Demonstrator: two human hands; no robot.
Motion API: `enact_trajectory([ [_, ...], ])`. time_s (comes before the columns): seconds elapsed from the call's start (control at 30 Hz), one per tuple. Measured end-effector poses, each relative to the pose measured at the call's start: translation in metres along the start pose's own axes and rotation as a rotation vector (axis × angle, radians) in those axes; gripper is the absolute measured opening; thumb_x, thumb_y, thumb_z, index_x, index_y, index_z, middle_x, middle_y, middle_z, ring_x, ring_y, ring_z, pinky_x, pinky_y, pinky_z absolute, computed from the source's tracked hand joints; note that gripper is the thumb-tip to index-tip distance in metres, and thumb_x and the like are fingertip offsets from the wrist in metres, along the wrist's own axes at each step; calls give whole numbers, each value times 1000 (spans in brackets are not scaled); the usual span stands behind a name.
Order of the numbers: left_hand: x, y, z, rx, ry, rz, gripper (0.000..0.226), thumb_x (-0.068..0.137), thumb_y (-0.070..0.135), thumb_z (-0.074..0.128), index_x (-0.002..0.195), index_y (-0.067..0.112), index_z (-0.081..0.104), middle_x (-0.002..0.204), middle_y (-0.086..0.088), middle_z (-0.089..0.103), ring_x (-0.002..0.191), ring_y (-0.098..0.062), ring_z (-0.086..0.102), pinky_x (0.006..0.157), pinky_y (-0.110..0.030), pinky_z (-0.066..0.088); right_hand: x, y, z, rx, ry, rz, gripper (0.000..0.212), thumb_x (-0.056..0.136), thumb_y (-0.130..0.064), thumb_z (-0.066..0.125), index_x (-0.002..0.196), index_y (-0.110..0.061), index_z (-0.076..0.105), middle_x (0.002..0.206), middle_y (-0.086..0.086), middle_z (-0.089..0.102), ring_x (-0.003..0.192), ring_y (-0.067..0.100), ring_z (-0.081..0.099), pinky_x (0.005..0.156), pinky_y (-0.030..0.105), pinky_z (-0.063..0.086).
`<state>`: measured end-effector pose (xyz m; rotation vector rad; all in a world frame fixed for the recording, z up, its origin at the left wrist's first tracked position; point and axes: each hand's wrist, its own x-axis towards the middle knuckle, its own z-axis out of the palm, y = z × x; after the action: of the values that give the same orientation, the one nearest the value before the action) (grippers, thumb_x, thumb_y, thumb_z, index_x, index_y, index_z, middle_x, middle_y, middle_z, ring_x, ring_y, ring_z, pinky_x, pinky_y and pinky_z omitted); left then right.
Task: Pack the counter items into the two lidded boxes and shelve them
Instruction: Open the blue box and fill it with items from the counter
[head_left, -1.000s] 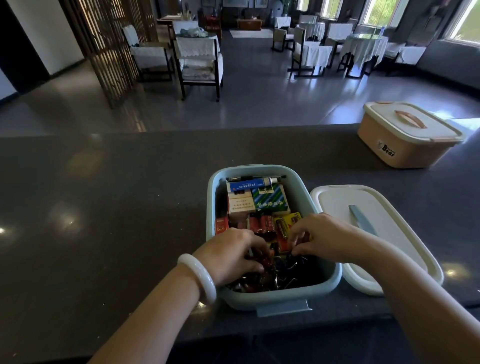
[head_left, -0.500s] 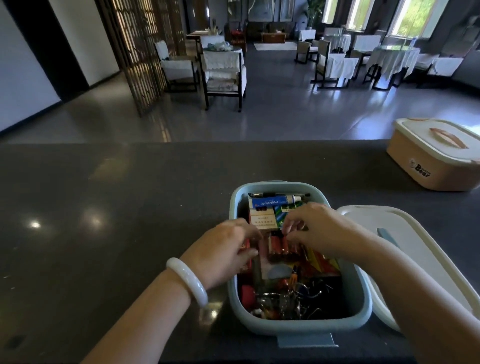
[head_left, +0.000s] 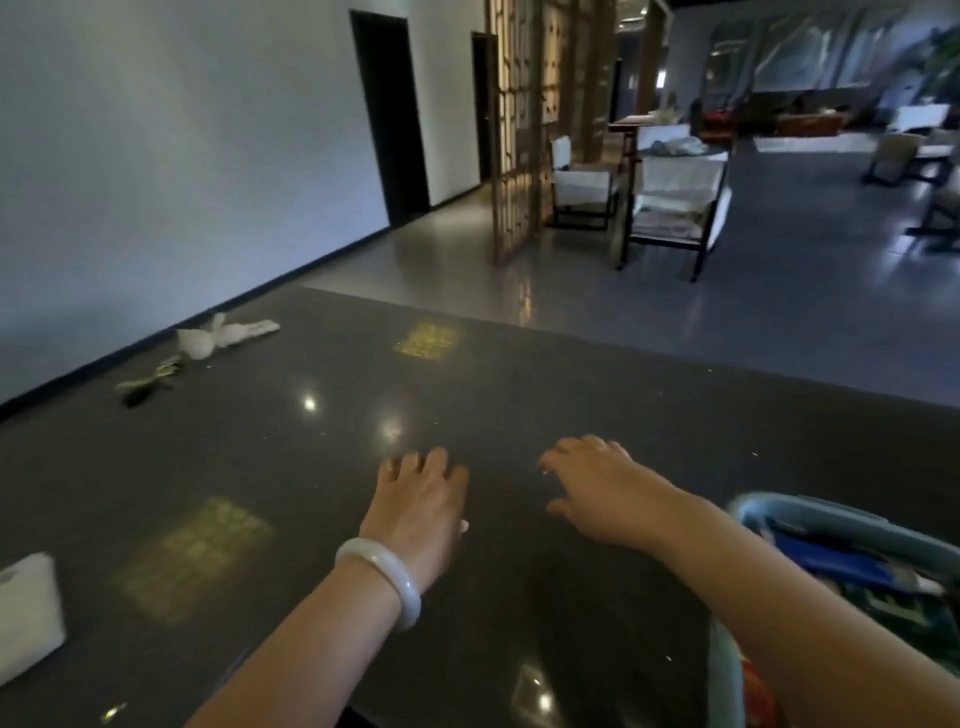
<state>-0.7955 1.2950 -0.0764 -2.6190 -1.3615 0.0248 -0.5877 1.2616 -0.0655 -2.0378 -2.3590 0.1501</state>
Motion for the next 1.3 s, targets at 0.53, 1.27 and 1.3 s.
enact_trajectory([
  [0.53,-7,-297,99,-88,-203,-434,50,91,46,56,131,18,44,132,-5,40,122,-29,43,103,-41,35,273,-212,45,255,-209,-158,52,91,-41,59,135,-19,43,135,3,47,123,21,44,100,34,41],
  [1.27,72,-538,250,-359,-362,-823,95,81,79,35,153,29,-2,161,-5,-9,147,-34,-11,116,-59,2,547,-342,116,271,-256,-223,70,91,-45,58,148,-17,28,149,5,29,137,28,26,110,34,26],
  [1.3,72,-542,257,-362,-369,-841,97,79,84,30,153,31,-5,161,-3,-12,147,-33,-14,115,-60,-1,559,-348,121,279,-259,-234,70,91,-45,58,148,-17,29,150,5,29,137,28,26,110,34,26],
])
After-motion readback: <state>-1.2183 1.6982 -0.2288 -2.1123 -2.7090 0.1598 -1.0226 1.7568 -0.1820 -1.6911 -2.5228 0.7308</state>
